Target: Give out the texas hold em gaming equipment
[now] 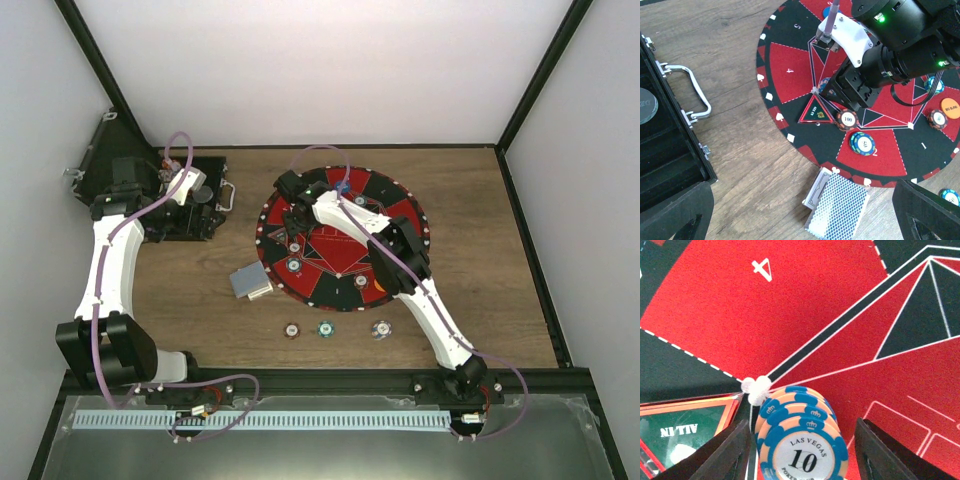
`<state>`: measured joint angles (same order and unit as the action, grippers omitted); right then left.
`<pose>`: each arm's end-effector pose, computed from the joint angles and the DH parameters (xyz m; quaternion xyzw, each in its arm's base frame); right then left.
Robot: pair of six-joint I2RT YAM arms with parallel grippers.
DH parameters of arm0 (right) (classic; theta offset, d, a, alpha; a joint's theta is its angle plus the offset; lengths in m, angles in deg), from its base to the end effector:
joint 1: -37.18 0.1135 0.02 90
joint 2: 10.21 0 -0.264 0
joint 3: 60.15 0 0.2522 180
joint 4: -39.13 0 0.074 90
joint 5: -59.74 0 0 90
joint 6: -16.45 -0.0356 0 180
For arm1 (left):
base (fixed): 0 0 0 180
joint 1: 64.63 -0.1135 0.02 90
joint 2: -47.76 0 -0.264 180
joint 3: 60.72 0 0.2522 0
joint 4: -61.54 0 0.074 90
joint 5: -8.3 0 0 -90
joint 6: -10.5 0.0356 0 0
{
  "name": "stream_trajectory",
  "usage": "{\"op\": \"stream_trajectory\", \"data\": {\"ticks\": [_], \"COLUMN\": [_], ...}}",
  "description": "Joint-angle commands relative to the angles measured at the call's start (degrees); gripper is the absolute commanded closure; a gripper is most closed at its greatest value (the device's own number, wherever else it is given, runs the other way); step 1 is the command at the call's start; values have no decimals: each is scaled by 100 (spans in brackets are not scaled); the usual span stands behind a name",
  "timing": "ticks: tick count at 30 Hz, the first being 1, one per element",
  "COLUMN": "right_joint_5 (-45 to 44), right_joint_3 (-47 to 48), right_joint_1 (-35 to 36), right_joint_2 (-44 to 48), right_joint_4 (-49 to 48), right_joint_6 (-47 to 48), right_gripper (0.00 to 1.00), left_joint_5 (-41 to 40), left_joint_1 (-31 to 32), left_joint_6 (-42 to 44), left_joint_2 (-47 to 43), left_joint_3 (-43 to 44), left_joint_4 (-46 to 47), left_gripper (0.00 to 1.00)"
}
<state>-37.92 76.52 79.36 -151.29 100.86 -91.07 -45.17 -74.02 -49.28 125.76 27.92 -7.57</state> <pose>0.3893 0.3464 0.1600 -0.1950 0.9566 0.0460 0.2114 0.2665 0.0226 0.3308 0.2490 0.8834 -0.1964 0.3449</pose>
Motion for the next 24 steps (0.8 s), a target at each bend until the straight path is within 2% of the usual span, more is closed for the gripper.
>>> {"op": "stream_trajectory", "data": {"ticks": [1,5,8,11,17,21,24], "right_joint_5": [-292,-446,-482,-467,-283,-211,-164], "right_joint_3": [321,327,-106,-1220,-4111,-5765,-6634], "right_joint_1": [-27,-34,-25,-25,20,161,281], "right_joint_2": [352,760,1392,2300,4399,5603,6376], "right_joint_4": [172,343,352,87,-305,-209,-13], "right_joint_6": [135,142,45,-83,-621,-1214,-1765], "right_gripper": [40,39,36,34,27,22,19], "left_joint_5": [118,93,92,69,121,133,114], "left_joint_1": [-28,-28,-24,-28,-28,-28,-27], "left_joint_6": [-16,2,1,-4,-17,-8,1], "left_joint_2": [2,-21,-30,-49,-76,-95,-126], "left_joint_3": [12,2,8,2,-50,-115,-183], "left_joint_4": [68,60,60,64,102,120,142], "left_gripper": [0,0,0,0,0,0,0]}}
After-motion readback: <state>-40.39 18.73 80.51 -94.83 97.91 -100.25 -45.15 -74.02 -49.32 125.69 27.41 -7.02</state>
